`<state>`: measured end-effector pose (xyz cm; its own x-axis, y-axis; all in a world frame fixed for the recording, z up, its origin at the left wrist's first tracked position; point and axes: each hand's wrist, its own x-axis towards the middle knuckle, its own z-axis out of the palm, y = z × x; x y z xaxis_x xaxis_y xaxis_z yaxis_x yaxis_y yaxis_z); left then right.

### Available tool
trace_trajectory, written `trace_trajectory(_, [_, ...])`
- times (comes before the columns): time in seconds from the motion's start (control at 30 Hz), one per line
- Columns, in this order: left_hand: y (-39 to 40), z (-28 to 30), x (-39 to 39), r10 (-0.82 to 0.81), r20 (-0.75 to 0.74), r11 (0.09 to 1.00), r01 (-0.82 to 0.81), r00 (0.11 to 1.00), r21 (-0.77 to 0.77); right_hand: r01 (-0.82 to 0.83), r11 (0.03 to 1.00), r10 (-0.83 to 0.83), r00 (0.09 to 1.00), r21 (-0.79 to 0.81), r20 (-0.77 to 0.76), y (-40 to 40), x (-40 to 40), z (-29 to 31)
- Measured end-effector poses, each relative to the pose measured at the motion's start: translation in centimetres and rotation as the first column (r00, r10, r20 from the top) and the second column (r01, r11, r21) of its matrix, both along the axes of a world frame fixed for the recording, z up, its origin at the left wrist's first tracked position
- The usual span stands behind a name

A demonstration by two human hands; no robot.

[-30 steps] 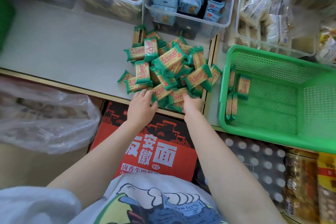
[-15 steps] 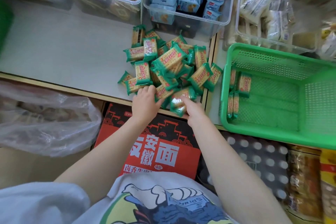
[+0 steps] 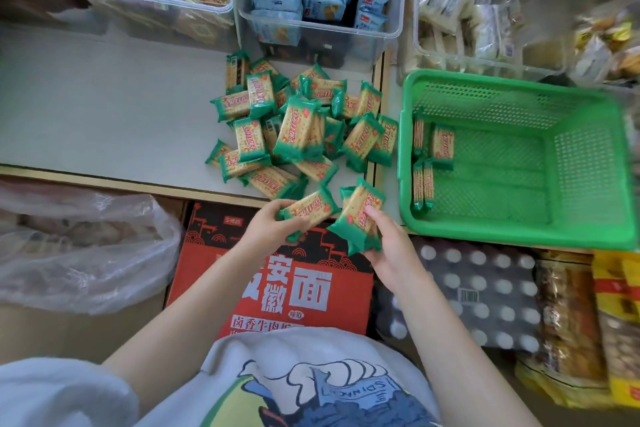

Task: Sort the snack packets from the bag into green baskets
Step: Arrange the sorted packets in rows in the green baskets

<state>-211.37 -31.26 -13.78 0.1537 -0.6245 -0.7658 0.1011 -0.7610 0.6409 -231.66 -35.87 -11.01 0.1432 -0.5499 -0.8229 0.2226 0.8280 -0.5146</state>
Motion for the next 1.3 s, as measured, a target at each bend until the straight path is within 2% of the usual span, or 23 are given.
trace_trajectory(0.07, [0.5,0.5,-0.6,0.132,-0.226,0.991,-0.130,0.965,0.023,0.067,0.998,-0.067,0.997,0.008,0.049,0.1,-0.3,0.4])
trace_trajectory(0.17, [0.3,1.4,-1.6,0.131,-0.379,0.990,-0.140,0.916,0.003,0.085,0.996,-0.083,0.994,-0.029,0.064,0.3,-0.4,0.8])
trace_trajectory(0.33, [-0.9,3.0,-2.4,-0.062,-0.396,0.994,0.023,0.916,-0.103,-0.130,0.974,0.113,0.988,-0.183,-0.104,0.5,0.5,0.8])
trace_trajectory(0.43, [-1.5,3.9,-1.9,-0.054,-0.469,0.995,0.008,0.882,-0.099,-0.321,0.915,0.242,0.922,-0.246,-0.301,0.4,1.4,0.7])
trace_trajectory(0.6, [-2.0,3.3,-0.6,-0.066,-0.334,0.995,0.038,0.940,-0.092,-0.442,0.829,0.332,0.881,-0.342,-0.336,0.5,4.0,1.1])
trace_trajectory(0.73, [-1.3,2.1,0.8,0.046,-0.310,0.989,-0.087,0.949,-0.117,-0.611,0.669,0.405,0.778,-0.424,-0.481,0.2,6.2,1.2])
trace_trajectory(0.8, [-0.9,1.6,1.7,0.098,-0.352,0.978,-0.155,0.931,-0.137,-0.712,0.573,0.482,0.693,-0.406,-0.536,-0.1,7.4,1.0])
trace_trajectory(0.9, [-0.5,0.8,3.1,0.157,-0.387,0.967,-0.221,0.909,-0.126,-0.799,0.493,0.512,0.586,-0.345,-0.628,-1.2,8.5,0.4])
trace_trajectory(0.97, [-0.1,0.0,4.1,0.269,-0.373,0.949,-0.310,0.888,-0.053,-0.794,0.511,0.422,0.566,-0.329,-0.709,-2.7,9.0,-0.3])
trace_trajectory(1.03, [0.3,-0.5,4.9,0.380,-0.376,0.917,-0.397,0.845,0.036,-0.737,0.604,0.316,0.570,-0.302,-0.759,-4.8,9.7,-1.4])
trace_trajectory(1.1, [0.6,-0.7,5.5,0.462,-0.403,0.879,-0.468,0.790,0.089,-0.741,0.640,0.331,0.506,-0.204,-0.797,-6.7,10.8,-2.9])
trace_trajectory(1.17, [0.8,-0.7,5.8,0.525,-0.438,0.840,-0.528,0.730,0.126,-0.804,0.590,0.405,0.374,-0.074,-0.834,-8.0,12.3,-4.1])
trace_trajectory(1.23, [1.0,-0.8,6.0,0.556,-0.465,0.817,-0.557,0.689,0.151,-0.845,0.535,0.412,0.251,0.009,-0.876,-8.4,13.3,-4.9])
trace_trajectory(1.27, [1.1,-0.8,6.1,0.562,-0.472,0.812,-0.561,0.679,0.160,-0.844,0.536,0.387,0.245,0.001,-0.889,-8.5,13.6,-5.2])
trace_trajectory(1.3, [1.2,-0.9,6.3,0.566,-0.477,0.809,-0.563,0.672,0.168,-0.834,0.550,0.359,0.276,-0.037,-0.892,-8.5,13.6,-5.3])
